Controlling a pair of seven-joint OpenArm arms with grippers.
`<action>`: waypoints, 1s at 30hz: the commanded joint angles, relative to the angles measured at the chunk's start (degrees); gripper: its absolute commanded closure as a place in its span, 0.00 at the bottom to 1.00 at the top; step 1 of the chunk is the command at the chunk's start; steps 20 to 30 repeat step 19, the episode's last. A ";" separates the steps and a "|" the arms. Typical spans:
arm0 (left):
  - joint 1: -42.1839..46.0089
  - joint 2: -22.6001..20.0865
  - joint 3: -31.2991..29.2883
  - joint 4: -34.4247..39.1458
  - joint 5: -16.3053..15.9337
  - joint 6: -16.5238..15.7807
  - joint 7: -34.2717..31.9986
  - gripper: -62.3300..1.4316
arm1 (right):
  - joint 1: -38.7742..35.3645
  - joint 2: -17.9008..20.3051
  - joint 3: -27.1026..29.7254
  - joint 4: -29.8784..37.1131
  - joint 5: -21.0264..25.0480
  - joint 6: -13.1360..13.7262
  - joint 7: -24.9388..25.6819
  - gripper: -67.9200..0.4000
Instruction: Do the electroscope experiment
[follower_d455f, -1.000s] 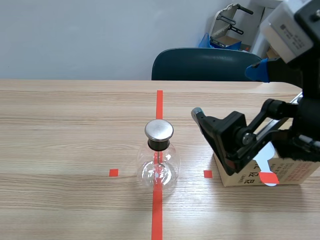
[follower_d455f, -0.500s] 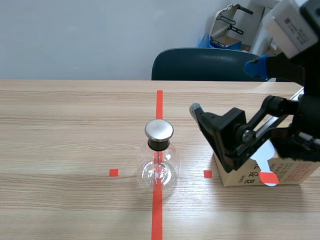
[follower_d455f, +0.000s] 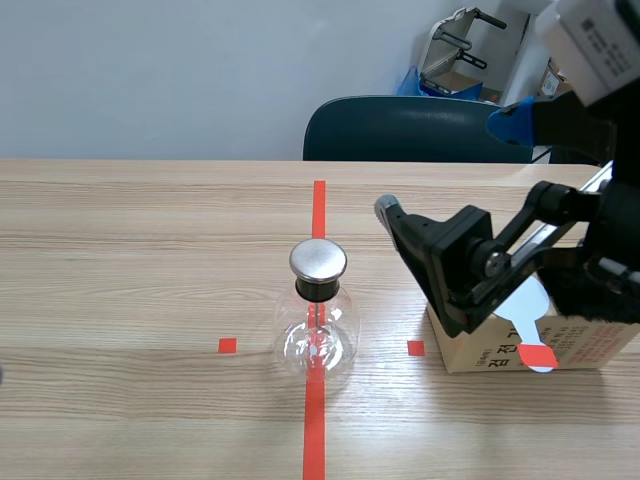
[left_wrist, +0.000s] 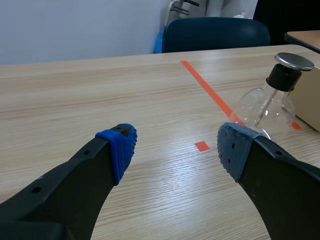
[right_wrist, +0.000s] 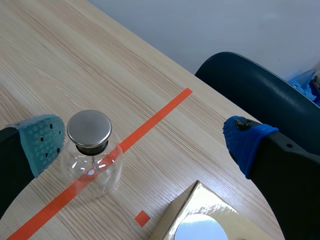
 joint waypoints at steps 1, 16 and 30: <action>-1.22 1.03 -0.20 1.40 0.46 0.33 0.42 0.39 | 0.52 0.57 0.48 0.22 0.59 -0.24 1.22 0.00; -3.15 2.27 -0.20 1.42 2.01 1.53 1.25 0.39 | 0.52 0.57 0.48 0.22 0.57 -0.24 1.25 0.00; -3.10 2.27 -0.20 1.62 2.01 1.53 1.16 0.39 | 0.52 0.57 0.48 0.22 0.59 -0.24 1.25 0.00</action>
